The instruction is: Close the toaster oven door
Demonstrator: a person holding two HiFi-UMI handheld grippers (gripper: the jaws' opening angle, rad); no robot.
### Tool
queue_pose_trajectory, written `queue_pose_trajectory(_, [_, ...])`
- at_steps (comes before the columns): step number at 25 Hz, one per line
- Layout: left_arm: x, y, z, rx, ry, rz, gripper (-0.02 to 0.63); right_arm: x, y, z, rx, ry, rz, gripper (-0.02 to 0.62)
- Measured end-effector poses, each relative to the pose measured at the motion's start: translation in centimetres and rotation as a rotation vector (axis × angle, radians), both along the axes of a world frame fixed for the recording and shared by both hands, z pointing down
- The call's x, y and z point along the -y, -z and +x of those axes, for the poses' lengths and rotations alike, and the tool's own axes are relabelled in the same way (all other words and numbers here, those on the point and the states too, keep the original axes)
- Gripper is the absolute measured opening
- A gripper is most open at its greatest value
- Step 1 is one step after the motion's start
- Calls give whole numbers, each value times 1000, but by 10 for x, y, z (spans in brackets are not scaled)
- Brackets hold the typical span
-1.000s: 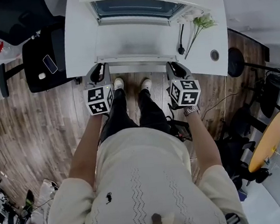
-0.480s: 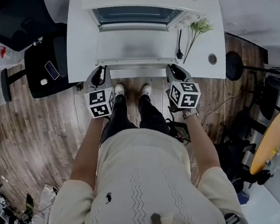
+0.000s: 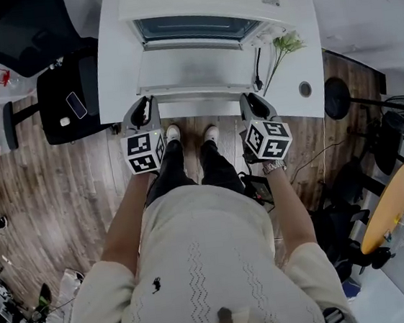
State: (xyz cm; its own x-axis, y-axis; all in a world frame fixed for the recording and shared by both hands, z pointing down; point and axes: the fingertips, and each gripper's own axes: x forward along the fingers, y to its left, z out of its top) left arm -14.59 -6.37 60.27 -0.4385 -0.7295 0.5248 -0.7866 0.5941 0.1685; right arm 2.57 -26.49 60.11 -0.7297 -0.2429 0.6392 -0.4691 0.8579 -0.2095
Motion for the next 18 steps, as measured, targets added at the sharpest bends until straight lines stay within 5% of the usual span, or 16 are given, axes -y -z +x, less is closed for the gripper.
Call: queue_pose_trajectory(18, [4, 13, -4, 10, -7, 14, 67, 4, 12, -4, 7, -41, 11, 75])
